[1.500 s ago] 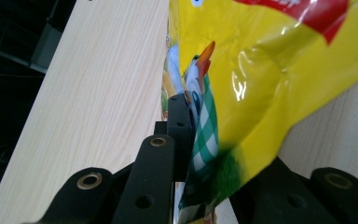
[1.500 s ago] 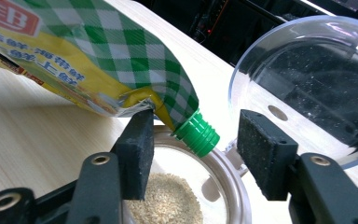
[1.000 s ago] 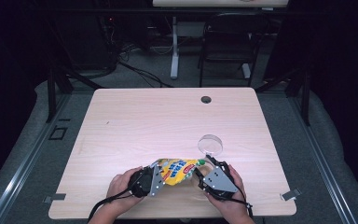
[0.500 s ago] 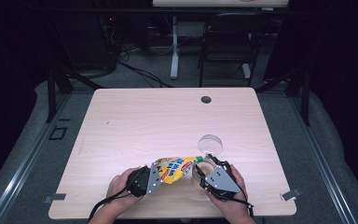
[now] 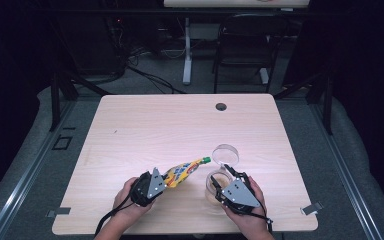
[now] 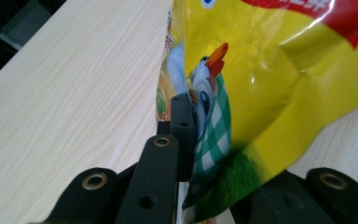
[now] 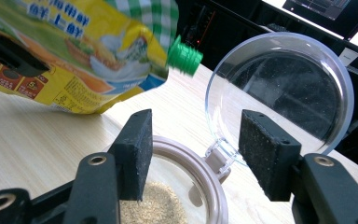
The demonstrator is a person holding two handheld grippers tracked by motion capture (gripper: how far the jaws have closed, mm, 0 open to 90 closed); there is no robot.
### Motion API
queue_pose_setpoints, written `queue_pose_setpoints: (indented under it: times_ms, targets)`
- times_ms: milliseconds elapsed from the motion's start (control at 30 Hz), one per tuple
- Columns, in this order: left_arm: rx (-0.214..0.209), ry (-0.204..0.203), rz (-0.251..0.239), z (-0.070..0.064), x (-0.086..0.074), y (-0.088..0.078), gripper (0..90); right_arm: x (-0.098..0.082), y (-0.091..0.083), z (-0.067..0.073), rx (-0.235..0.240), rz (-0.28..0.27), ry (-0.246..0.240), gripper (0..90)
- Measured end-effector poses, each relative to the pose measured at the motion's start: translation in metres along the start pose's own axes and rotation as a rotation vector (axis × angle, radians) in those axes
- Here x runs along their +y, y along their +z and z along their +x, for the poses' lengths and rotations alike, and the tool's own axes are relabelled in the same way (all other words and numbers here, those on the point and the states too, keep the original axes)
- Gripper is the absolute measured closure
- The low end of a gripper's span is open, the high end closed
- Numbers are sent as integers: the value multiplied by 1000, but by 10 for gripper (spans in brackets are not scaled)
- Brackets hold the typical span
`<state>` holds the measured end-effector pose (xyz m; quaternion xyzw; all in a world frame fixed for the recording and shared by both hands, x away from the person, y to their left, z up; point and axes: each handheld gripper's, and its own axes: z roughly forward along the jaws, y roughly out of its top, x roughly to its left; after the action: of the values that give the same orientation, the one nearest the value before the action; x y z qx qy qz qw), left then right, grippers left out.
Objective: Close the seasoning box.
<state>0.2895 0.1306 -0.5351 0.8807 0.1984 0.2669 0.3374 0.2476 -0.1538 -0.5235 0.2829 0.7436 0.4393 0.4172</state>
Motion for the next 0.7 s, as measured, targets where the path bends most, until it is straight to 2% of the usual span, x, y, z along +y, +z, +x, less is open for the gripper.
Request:
queue_pose_setpoints:
  times_ms: [467,700]
  targets:
    - [-50,-176,-52,15,-10,0,834,-1,2,0,7,12,0,448]
    - [-49,-227,-55,20,-16,1,811,-1,3,0,9,15,4,449]
